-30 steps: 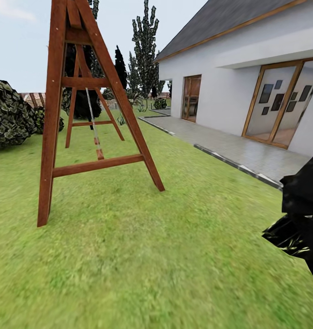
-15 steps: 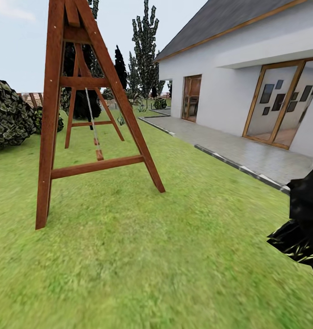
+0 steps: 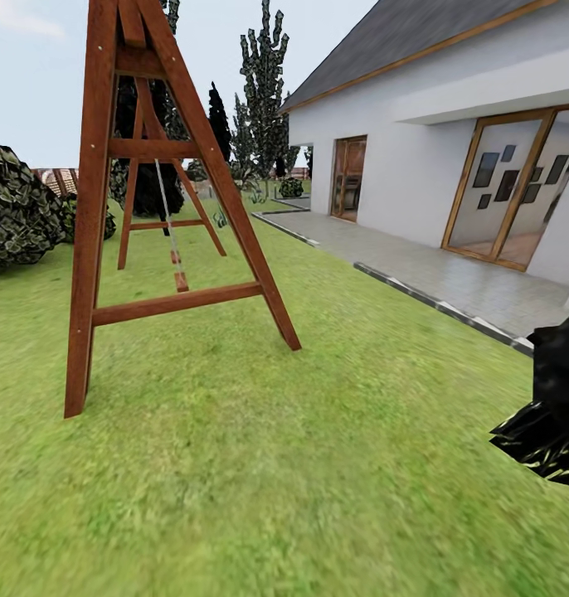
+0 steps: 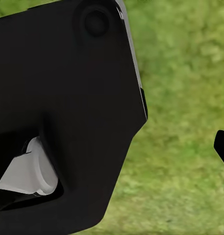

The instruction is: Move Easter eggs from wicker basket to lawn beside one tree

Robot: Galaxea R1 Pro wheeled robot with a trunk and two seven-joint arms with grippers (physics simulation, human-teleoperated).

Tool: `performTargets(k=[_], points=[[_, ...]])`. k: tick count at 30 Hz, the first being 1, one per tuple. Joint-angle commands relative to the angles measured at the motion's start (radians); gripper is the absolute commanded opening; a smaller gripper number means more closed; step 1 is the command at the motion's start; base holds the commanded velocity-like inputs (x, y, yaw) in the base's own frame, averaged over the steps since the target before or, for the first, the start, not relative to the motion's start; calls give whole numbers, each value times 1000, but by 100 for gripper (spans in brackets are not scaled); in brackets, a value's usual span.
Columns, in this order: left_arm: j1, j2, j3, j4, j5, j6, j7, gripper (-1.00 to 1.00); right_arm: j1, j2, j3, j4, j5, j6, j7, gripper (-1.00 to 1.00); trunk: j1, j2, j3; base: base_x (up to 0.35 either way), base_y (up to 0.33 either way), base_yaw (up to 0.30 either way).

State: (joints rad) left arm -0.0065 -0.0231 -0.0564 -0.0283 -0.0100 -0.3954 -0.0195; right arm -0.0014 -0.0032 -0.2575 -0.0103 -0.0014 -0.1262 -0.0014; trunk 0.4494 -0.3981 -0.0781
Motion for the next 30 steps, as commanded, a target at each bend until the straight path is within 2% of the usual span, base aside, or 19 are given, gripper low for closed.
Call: performTargets(k=[1, 30], points=[[-1, 0, -5, 1, -1, -4, 1, 100, 0, 0, -3, 0, 0, -3, 0, 100, 1, -2, -2, 20, 15, 0], [0, 0, -5, 1, -1, -4, 1, 100, 0, 1, -2, 0, 0, -3, 0, 100, 1, -2, -2, 83, 2, 0]])
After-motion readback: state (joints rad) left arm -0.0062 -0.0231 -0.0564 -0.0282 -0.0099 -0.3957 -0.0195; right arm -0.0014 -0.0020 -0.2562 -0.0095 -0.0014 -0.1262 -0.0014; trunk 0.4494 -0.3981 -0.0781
